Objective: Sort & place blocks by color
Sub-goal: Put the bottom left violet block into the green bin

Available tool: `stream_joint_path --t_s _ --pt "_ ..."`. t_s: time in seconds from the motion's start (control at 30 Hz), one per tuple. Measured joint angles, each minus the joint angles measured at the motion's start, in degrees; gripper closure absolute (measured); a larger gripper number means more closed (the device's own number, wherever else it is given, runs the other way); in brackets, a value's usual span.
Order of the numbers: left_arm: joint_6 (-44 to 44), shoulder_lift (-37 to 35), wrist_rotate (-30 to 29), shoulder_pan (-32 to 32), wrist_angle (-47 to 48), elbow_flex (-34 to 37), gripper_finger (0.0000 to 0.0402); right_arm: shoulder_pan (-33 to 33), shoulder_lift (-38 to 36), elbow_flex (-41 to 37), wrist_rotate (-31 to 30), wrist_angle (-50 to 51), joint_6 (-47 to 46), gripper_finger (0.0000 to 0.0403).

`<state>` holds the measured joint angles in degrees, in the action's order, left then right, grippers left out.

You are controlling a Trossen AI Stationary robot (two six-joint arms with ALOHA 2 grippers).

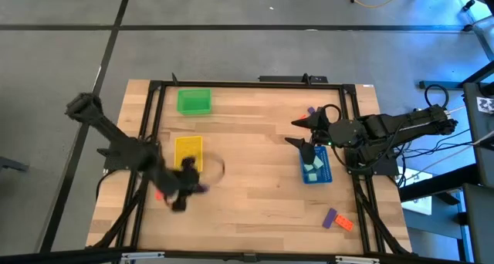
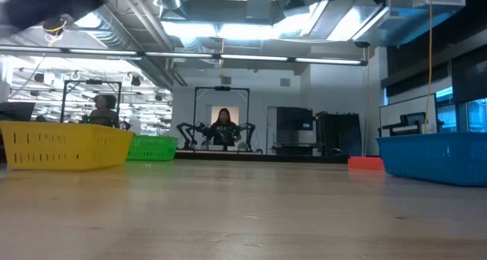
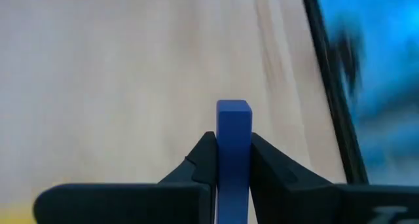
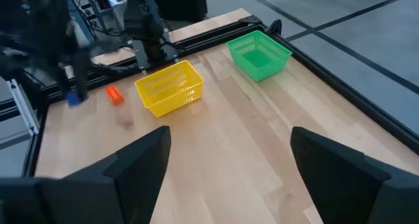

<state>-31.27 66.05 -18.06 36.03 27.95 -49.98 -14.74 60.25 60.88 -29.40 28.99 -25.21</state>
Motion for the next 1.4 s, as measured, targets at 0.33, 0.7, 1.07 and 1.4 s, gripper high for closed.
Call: stream_joint_path --t_s 0.33,0.7,1.07,1.4 --pt "21.29 -11.96 1.72 -30.00 -43.73 4.73 0.0356 0.00 0.02 0.00 2.53 -1.87 1.26 0.0085" --pt "15.01 -4.53 11.78 -36.98 -67.54 12.70 0.0356 0.00 0.02 0.02 2.50 -4.85 4.15 0.0085" --pt "14.95 -4.22 12.46 -37.03 -68.00 12.68 0.0356 0.00 0.02 0.02 2.79 -5.24 4.72 0.0085" --pt "14.95 -4.22 13.55 -37.03 -67.98 12.68 0.0356 0.00 0.02 0.02 4.83 -5.21 4.71 0.0085"
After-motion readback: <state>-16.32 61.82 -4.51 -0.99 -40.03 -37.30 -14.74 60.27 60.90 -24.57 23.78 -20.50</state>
